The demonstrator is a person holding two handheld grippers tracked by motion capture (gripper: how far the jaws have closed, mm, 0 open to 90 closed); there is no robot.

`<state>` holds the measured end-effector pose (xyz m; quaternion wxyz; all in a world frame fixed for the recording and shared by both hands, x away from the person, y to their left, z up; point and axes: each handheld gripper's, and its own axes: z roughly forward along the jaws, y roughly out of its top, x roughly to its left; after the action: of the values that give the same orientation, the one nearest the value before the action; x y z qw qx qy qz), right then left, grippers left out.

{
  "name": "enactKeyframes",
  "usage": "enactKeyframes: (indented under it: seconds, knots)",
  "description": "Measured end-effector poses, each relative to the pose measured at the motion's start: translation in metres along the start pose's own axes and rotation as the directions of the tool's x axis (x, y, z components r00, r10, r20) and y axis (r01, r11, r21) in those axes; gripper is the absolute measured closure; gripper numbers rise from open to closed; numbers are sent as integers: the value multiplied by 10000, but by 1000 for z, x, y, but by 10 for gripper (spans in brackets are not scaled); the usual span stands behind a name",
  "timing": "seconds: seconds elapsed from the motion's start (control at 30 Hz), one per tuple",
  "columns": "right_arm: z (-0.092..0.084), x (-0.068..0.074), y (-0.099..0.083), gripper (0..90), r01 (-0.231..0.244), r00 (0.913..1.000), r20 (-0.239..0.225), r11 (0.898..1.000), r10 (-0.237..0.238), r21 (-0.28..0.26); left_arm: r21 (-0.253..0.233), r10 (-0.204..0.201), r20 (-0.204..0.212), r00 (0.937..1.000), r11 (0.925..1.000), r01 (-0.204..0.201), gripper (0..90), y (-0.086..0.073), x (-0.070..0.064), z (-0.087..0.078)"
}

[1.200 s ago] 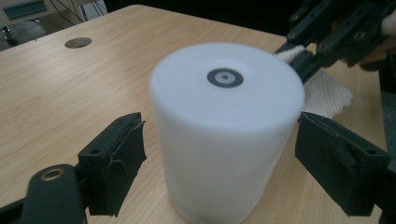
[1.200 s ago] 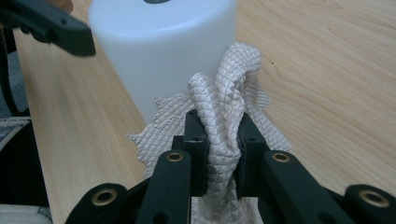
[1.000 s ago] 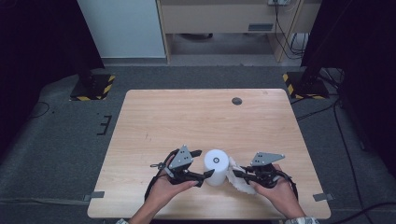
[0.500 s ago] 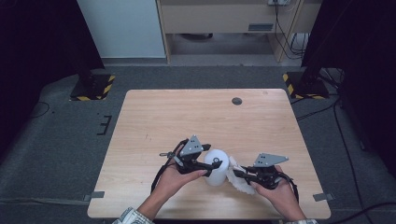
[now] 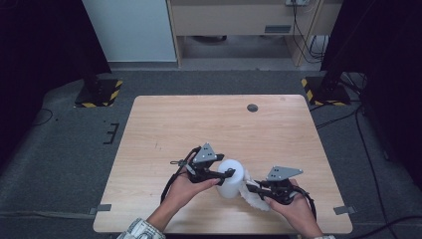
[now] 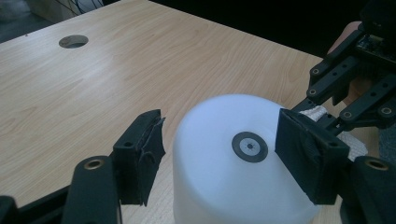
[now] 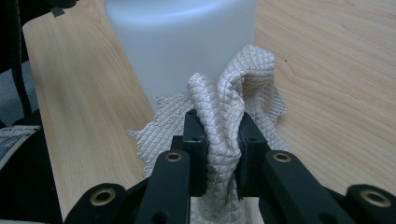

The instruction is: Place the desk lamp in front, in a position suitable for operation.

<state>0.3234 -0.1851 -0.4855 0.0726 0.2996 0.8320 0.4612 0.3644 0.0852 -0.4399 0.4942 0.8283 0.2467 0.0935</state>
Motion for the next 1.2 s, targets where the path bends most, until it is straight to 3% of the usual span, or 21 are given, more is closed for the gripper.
enactKeyframes:
  seconds: [0.5, 1.0, 1.2]
  knots:
    - [1, -1, -3, 779, -97, 10000, 17, 9999, 97, 76, -13, -143, -90, 9999, 9999, 143, 338, -1, 3, 2]
    - [4, -2, -6, 779, -186, 9998, 94, 9995, 184, 255, 105, 2, 9, 10000, 9999, -2, 337, 1, 5, 3]
    - [12, 0, -10, 781, -135, 9999, -72, 9976, 140, 680, 185, 69, -21, 10000, 9998, -68, 344, 3, 3, 4]
